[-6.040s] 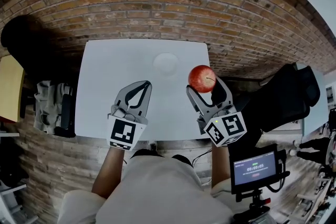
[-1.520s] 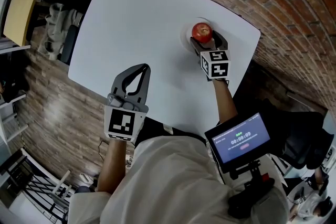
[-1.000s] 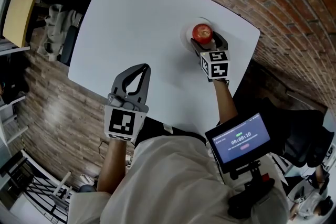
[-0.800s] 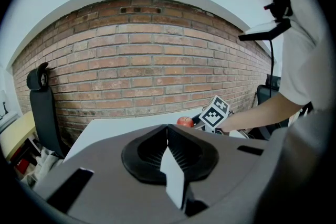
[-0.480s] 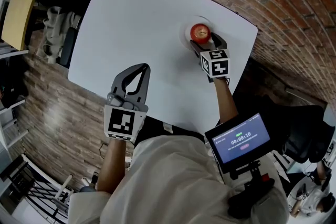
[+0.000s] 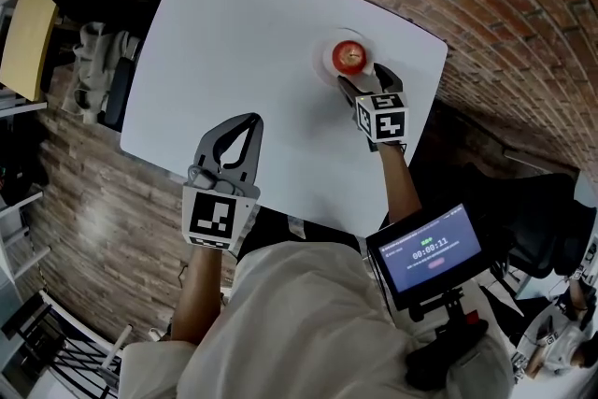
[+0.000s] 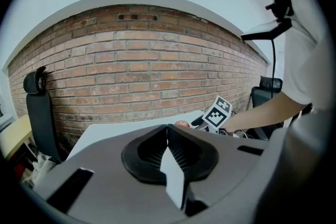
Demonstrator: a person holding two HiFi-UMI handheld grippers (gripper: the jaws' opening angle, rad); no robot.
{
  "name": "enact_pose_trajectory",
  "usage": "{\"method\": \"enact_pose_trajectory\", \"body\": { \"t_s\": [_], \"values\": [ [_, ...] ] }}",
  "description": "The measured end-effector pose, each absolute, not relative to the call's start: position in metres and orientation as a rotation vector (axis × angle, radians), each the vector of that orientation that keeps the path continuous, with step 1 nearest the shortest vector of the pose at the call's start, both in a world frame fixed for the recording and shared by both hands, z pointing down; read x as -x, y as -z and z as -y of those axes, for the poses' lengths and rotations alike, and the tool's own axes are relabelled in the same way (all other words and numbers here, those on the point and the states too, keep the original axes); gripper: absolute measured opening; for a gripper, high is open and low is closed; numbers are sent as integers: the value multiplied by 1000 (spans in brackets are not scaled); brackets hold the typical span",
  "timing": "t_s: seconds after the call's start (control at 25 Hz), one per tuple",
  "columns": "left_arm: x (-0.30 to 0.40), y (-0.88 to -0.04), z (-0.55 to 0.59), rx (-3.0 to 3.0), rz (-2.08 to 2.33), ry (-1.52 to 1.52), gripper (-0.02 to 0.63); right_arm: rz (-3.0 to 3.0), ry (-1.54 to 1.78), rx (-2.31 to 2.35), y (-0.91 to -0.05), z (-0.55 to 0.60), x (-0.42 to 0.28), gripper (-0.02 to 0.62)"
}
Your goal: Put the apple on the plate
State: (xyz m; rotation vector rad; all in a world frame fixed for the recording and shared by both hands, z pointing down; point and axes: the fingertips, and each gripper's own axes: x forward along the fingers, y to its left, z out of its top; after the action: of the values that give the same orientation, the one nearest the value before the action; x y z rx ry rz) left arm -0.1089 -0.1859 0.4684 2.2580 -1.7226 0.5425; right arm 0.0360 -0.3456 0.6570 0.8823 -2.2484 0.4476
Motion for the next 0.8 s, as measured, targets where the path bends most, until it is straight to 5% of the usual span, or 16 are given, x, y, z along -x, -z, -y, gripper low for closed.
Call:
{"method": "enact_pose_trajectory", "body": {
  "t_s": [0.56, 0.8],
  "values": [
    [108, -439, 184, -2404, 1689, -442, 6, 2335, -385, -1109, -546, 323, -68, 368],
    [107, -418, 186, -2476, 1667, -400, 6, 2358, -343, -1217, -496, 303, -83, 319]
  ]
}}
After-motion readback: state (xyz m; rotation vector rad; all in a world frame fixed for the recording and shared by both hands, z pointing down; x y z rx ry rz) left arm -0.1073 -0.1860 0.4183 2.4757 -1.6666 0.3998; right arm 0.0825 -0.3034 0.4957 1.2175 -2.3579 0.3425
